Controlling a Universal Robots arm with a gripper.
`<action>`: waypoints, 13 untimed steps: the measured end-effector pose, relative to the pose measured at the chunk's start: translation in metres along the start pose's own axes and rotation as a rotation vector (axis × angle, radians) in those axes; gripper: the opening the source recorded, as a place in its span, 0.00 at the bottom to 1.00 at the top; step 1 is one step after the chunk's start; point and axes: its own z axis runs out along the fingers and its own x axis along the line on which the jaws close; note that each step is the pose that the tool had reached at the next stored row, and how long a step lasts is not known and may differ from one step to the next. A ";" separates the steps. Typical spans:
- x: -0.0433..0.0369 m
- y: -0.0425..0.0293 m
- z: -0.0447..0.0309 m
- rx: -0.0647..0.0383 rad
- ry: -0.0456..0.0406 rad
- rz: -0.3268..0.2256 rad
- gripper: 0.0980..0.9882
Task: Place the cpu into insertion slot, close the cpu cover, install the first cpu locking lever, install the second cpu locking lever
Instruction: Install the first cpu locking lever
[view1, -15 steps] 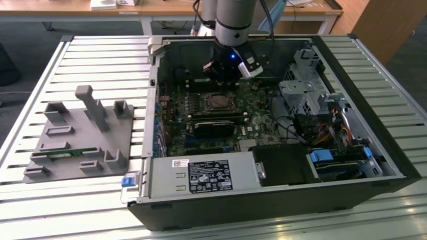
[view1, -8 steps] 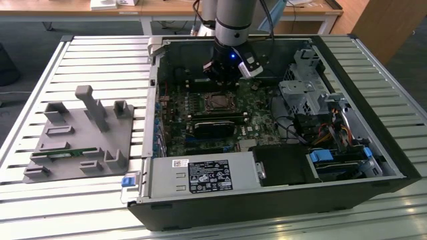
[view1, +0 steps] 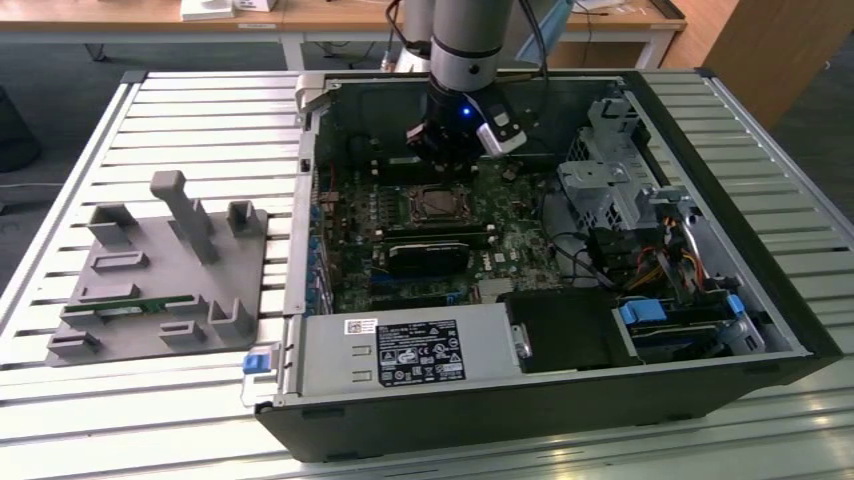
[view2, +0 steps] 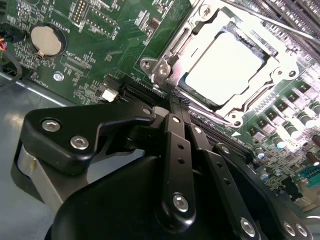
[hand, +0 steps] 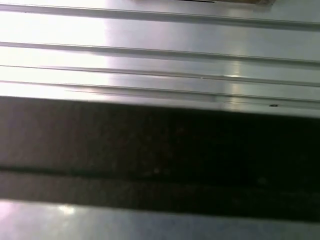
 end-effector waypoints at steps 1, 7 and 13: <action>-0.0001 0.0001 0.0002 0.004 0.0001 0.000 0.01; -0.0011 0.0013 0.0017 0.020 0.0011 0.000 0.01; -0.0014 0.0020 0.0018 0.023 0.0012 0.000 0.01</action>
